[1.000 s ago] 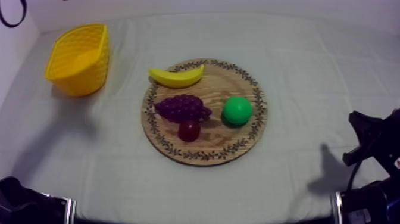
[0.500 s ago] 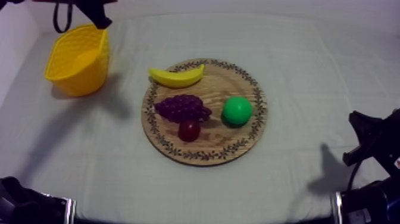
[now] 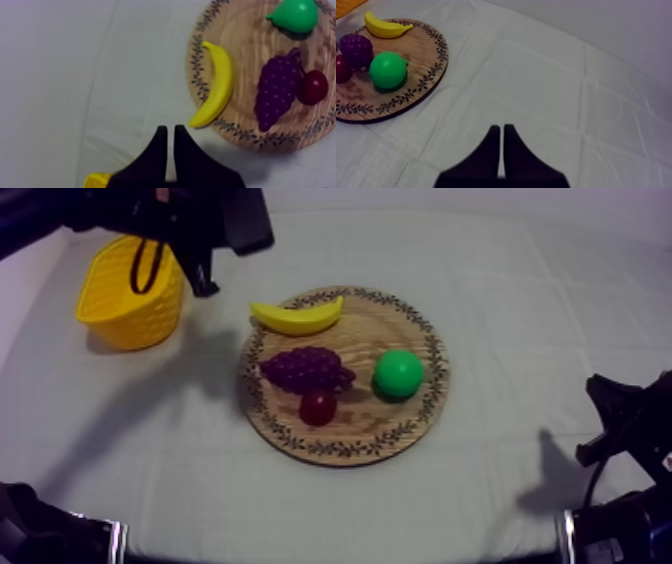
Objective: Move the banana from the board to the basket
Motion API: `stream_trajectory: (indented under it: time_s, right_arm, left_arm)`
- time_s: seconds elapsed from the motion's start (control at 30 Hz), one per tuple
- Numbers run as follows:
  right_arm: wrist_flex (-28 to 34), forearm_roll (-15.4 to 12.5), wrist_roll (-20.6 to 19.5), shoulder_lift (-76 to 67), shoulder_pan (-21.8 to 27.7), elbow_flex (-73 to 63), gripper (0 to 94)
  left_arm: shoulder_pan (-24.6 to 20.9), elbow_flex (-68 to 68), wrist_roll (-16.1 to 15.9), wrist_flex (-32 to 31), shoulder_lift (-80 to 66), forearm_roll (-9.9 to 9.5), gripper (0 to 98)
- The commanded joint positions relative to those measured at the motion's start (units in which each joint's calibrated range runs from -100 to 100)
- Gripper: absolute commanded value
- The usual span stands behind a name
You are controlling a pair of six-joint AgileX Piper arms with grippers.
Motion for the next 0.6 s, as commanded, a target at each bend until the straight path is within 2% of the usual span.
stream_trajectory:
  time_s: [0.0,0.27,0.47,0.57]
  right_arm:
    - [-0.01,-0.02,0.0,-0.04,0.01,-0.03,0.5]
    - [-0.01,-0.02,0.0,-0.04,0.01,-0.03,0.5]
    - [-0.01,-0.02,0.0,-0.04,0.01,-0.03,0.5]
    - [-0.01,-0.02,0.0,-0.04,0.01,-0.03,0.5]
  left_arm:
    - [0.47,1.61,0.13,-0.84,0.46,-0.03,5.8]
    - [2.43,4.7,1.1,-2.93,1.6,0.06,6.3]
    - [3.33,10.04,2.58,-9.02,1.42,-0.52,7.5]
    - [3.51,11.07,5.2,-9.52,1.41,-1.59,24.7]
